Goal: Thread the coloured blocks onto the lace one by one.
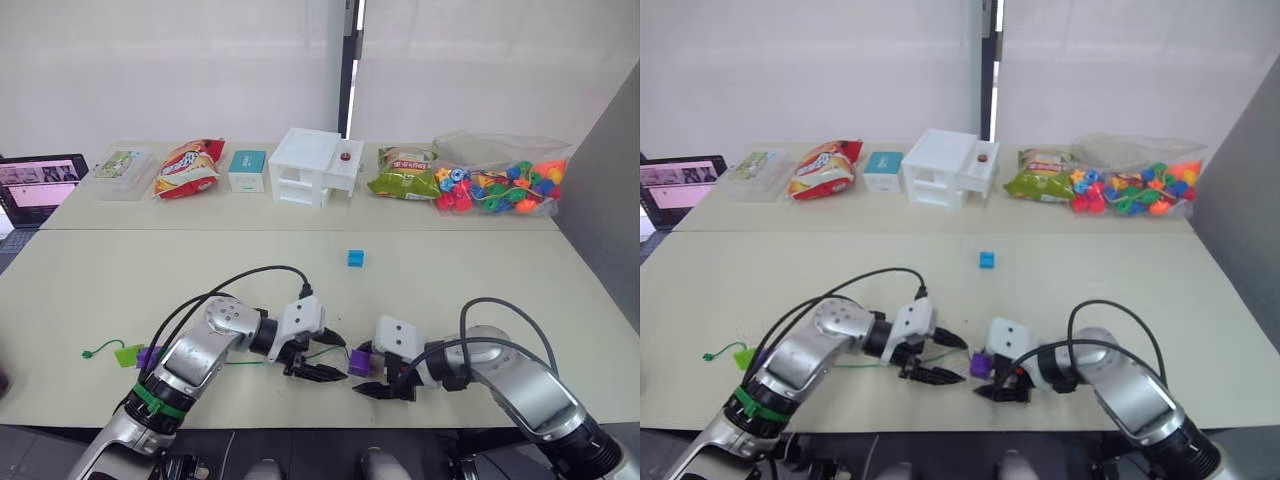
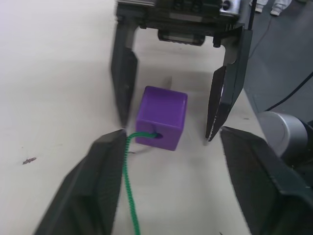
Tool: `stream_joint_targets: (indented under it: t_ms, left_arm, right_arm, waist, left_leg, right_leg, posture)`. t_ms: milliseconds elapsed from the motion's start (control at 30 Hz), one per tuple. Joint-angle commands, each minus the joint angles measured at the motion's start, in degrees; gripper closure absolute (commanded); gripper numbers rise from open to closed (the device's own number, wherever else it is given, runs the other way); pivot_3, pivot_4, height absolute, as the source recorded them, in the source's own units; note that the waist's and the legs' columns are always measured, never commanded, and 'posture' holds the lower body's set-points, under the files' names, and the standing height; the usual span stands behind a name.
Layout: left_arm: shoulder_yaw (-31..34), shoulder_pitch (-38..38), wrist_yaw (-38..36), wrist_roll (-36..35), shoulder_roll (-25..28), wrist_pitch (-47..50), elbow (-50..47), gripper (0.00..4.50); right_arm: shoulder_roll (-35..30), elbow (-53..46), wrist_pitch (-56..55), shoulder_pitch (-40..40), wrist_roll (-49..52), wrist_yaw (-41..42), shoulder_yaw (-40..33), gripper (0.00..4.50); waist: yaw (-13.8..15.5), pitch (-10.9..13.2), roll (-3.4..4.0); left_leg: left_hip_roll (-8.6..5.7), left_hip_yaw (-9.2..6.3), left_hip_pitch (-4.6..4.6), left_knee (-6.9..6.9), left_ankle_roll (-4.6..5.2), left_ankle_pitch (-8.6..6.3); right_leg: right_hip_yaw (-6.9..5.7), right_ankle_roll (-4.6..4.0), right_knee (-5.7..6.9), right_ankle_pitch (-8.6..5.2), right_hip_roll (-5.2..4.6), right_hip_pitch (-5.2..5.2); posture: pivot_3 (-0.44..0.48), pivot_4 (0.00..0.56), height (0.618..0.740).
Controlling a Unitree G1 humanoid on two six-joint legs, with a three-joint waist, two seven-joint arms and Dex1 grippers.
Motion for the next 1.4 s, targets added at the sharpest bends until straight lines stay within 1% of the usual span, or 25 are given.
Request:
stream_joint_targets:
  t_ms: [33, 100, 267, 400, 500, 700, 833, 1067, 1267, 1367, 1400]
  left_arm:
    - [-1.0, -1.2, 1.3, 1.4, -1.2, -2.3, 0.1, 0.03]
    - [-2.9, -1.9, 3.3, 4.1, -3.1, -4.9, 2.5, 0.03]
    - [-5.8, -3.0, 5.8, 7.7, -7.7, -8.1, 7.7, 0.03]
    - [-5.6, -3.3, 5.4, 7.6, -8.7, -9.0, 9.6, 0.03]
    - [-5.3, -3.2, 4.1, 6.5, -8.5, -8.6, 9.3, 0.03]
    - [-3.2, -2.9, 2.6, 4.6, -6.5, -6.0, 6.8, 0.03]
    - [0.6, -1.6, 1.0, 0.6, -2.0, -1.0, 2.4, 0.03]
    - [4.1, -1.5, -1.7, -5.1, 2.8, 4.3, -2.6, 0.03]
    - [5.7, -2.9, -3.7, -9.2, 4.3, 6.9, -2.5, 0.03]
    - [5.4, -4.5, -3.8, -8.1, 3.4, 3.7, -0.6, 0.03]
    - [4.3, -5.5, -3.6, -6.6, 2.5, 1.4, 1.0, 0.03]
  right_arm:
    - [-2.4, -4.3, 0.1, 1.7, 1.9, -0.5, -4.9, 0.00]
    - [-4.0, -5.0, -0.4, 3.6, 2.6, -0.6, -7.2, 0.00]
    - [-7.7, -5.8, -1.8, 8.6, 4.0, 0.7, -10.7, 0.00]
    - [-8.4, -5.1, -2.7, 9.1, 3.9, 0.0, -10.9, 0.00]
    - [-8.0, -4.6, -2.5, 8.6, 3.7, -0.8, -10.3, 0.00]
    - [-7.8, -4.0, -2.7, 8.4, 3.3, -1.6, -9.0, 0.00]
    - [-6.8, -3.4, -2.7, 7.2, 2.9, -2.3, -7.4, 0.00]
    - [-6.3, -2.8, -3.0, 6.5, 2.7, -2.4, -6.5, 0.00]
    - [-6.1, -2.6, -3.1, 6.2, 2.5, -2.6, -6.1, 0.00]
    - [-6.2, -2.4, -3.3, 6.4, 2.4, -2.8, -6.1, 0.00]
    - [-6.2, -2.2, -3.4, 6.4, 2.3, -2.8, -6.0, 0.00]
  waist:
    - [0.2, 0.0, 0.00]
    - [0.5, 0.0, 0.00]
    - [0.4, 0.0, -0.01]
    - [-0.2, 0.0, -0.01]
    - [-0.2, 0.0, -0.01]
    - [0.1, 0.0, 0.00]
    - [-0.1, 0.0, 0.00]
    - [0.2, 0.0, 0.00]
    - [0.1, 0.0, 0.00]
    - [0.1, 0.0, 0.00]
    - [0.1, 0.0, 0.00]
  left_leg:
    - [0.00, 0.00, 0.00, 0.01, 0.00, 0.00]
    - [-0.03, 0.00, -0.02, 0.02, 0.00, 0.00]
    - [-0.04, 0.01, -0.09, 0.03, 0.00, 0.00]
    - [0.00, 0.05, 0.00, 0.01, 0.01, 0.00]
    - [0.00, 0.04, 0.00, 0.02, 0.01, 0.00]
    - [0.00, 0.04, -0.02, 0.04, 0.00, 0.00]
    - [0.00, 0.04, -0.02, 0.04, 0.00, 0.00]
    - [-0.01, 0.03, -0.04, 0.05, 0.00, 0.00]
    - [0.00, 0.04, -0.03, 0.04, 0.00, 0.00]
    - [0.00, 0.04, -0.03, 0.04, 0.00, 0.00]
    - [-0.01, 0.04, -0.03, 0.04, 0.00, 0.00]
  right_leg:
    - [0.00, 0.00, -0.01, 0.00, 0.00, 0.02]
    - [0.00, 0.00, -0.07, 0.00, -0.02, 0.04]
    - [0.00, 0.01, -0.24, 0.00, -0.02, 0.09]
    - [0.02, 0.01, -0.17, 0.00, 0.02, 0.05]
    - [0.02, 0.01, -0.15, 0.00, 0.02, 0.07]
    - [0.02, 0.01, -0.15, 0.00, 0.01, 0.07]
    - [0.02, 0.01, -0.14, 0.00, 0.01, 0.05]
    - [0.02, 0.01, -0.13, 0.00, -0.01, 0.05]
    - [0.02, 0.01, -0.13, 0.00, 0.00, 0.04]
    - [0.02, 0.01, -0.13, 0.00, 0.00, 0.04]
    - [0.02, 0.01, -0.14, 0.00, 0.00, 0.05]
  posture:
    - [0.000, 0.150, 0.740]
    - [0.000, 0.150, 0.740]
    - [0.000, 0.150, 0.740]
    - [0.000, 0.150, 0.740]
    - [0.000, 0.150, 0.740]
    - [0.000, 0.150, 0.740]
    - [0.000, 0.150, 0.740]
    - [0.000, 0.150, 0.740]
    - [0.000, 0.150, 0.740]
    - [0.000, 0.150, 0.740]
    - [0.000, 0.150, 0.740]
